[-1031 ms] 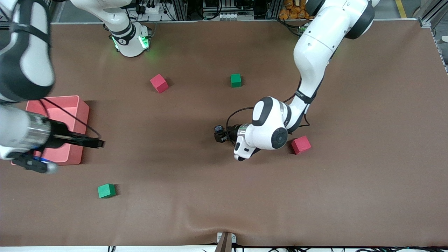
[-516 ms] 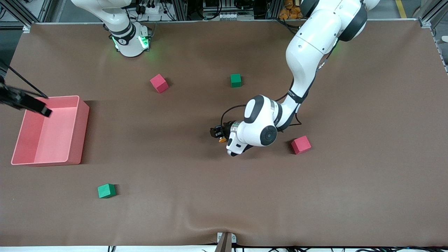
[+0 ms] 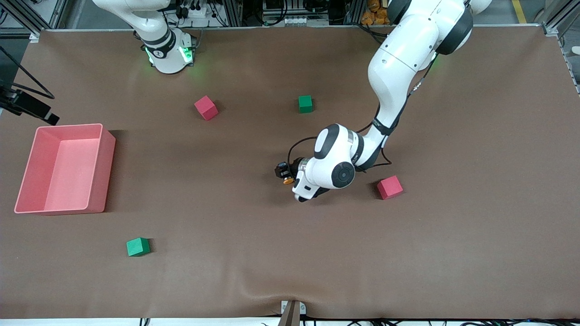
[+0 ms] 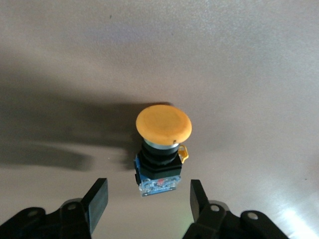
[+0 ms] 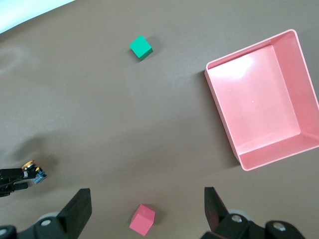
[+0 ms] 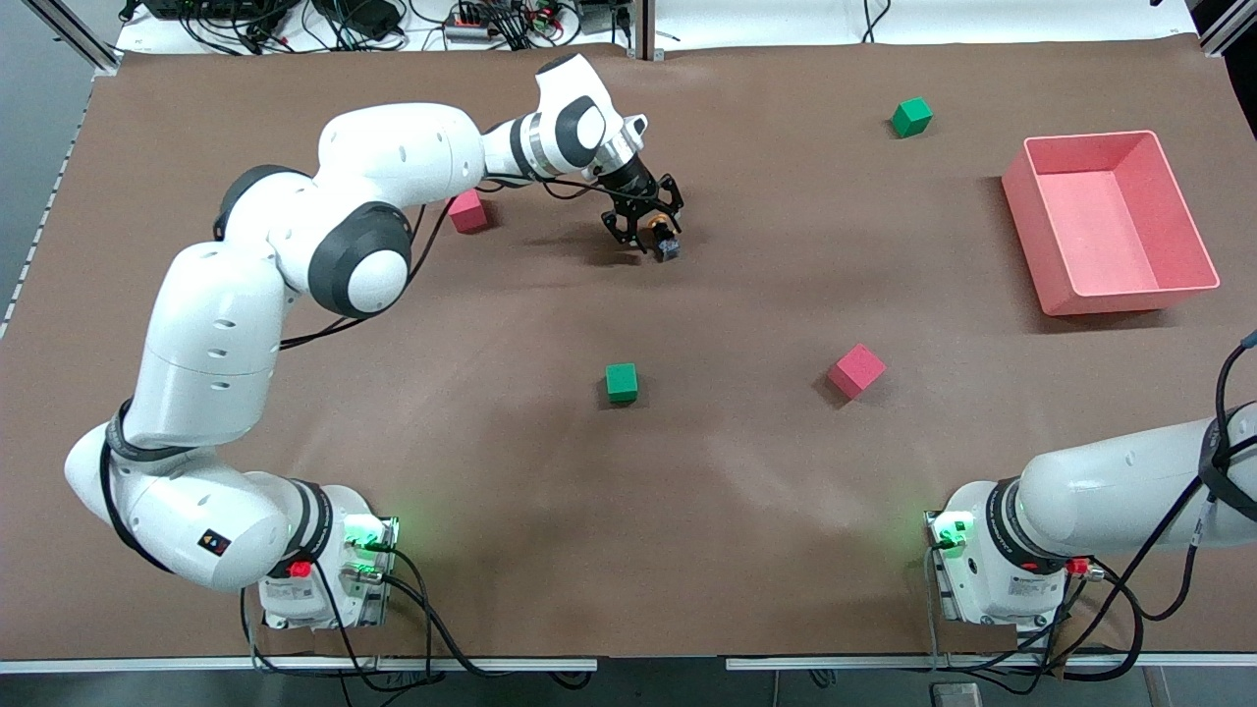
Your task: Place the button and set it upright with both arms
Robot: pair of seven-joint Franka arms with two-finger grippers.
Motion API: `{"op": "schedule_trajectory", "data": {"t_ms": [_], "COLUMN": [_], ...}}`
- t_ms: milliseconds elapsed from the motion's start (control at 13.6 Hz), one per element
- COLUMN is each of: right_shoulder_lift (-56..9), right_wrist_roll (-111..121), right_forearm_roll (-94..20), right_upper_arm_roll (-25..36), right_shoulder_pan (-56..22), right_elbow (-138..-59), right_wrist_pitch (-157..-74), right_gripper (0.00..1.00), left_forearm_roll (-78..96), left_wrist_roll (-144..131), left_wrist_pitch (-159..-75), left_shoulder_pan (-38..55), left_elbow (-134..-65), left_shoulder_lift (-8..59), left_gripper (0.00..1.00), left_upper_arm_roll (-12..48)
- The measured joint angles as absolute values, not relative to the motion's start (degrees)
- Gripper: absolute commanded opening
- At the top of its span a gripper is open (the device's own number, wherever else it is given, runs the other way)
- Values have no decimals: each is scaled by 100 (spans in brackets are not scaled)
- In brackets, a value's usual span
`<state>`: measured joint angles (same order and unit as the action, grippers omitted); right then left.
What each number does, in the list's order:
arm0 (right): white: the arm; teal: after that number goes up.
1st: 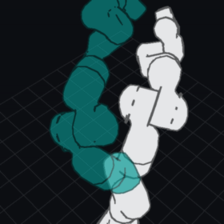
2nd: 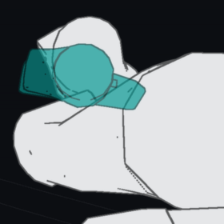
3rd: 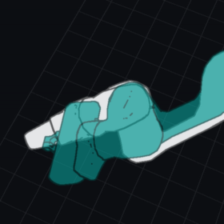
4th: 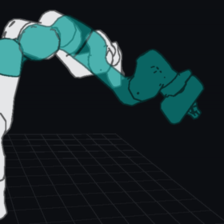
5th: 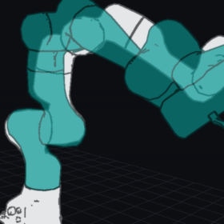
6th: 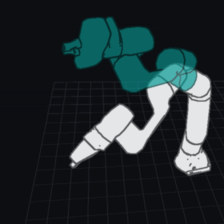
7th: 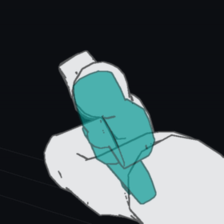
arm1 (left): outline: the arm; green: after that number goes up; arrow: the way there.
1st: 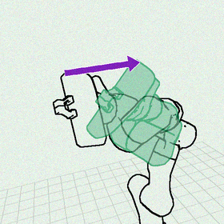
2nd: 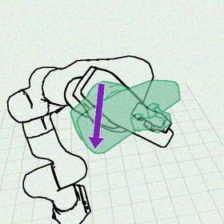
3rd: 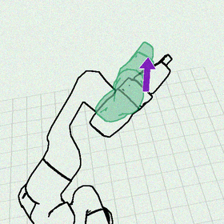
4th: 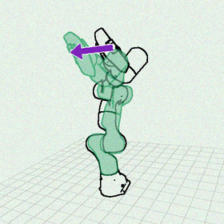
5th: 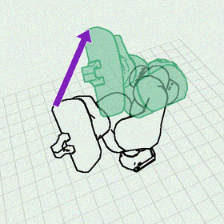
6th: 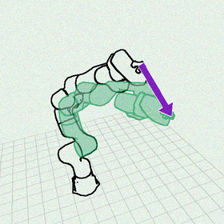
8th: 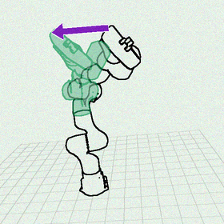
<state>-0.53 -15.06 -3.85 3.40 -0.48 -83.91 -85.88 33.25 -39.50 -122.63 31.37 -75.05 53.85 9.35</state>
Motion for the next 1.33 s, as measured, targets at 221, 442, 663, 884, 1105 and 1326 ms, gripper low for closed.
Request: {"op": "schedule_trajectory", "data": {"t_ms": [221,442,663,884,1105,1326], "right_shoulder_lift": [-53,-38,12,214,317,321], "right_wrist_roll": [-1090,-834,-835,-834,-834,-834], "right_forearm_roll": [-119,-91,-92,-95,-95,-95], "right_upper_arm_roll": [327,352,354,308,257,257], "right_shoulder_pan": [-48,-10,70,64,46,46], "right_elbow": [-8306,-8312,-8401,-8654,-8741,-8774], "right_wrist_pitch": [-8492,-8306,-8343,-8418,-8419,-8465], "right_gripper": [100,100,100,100,100,100], "left_forearm_roll": [3323,3322,3322,3322,3322,3322], "left_wrist_roll": [-3950,-3950,-3950,-3950,-3950,-3949], "left_wrist_pitch": [-12264,-12271,-12288,-12403,-12560,-12640], "left_shoulder_pan": [3141,3165,3195,3215,3216,3228], "left_elbow": [-7505,-7501,-7500,-7498,-7498,-7467], "left_shoulder_lift": [5429,5431,5434,5438,5490,5558], "left_gripper": [73,72,72,72,70,54], "left_upper_arm_roll": [934,934,934,934,932,932]}}
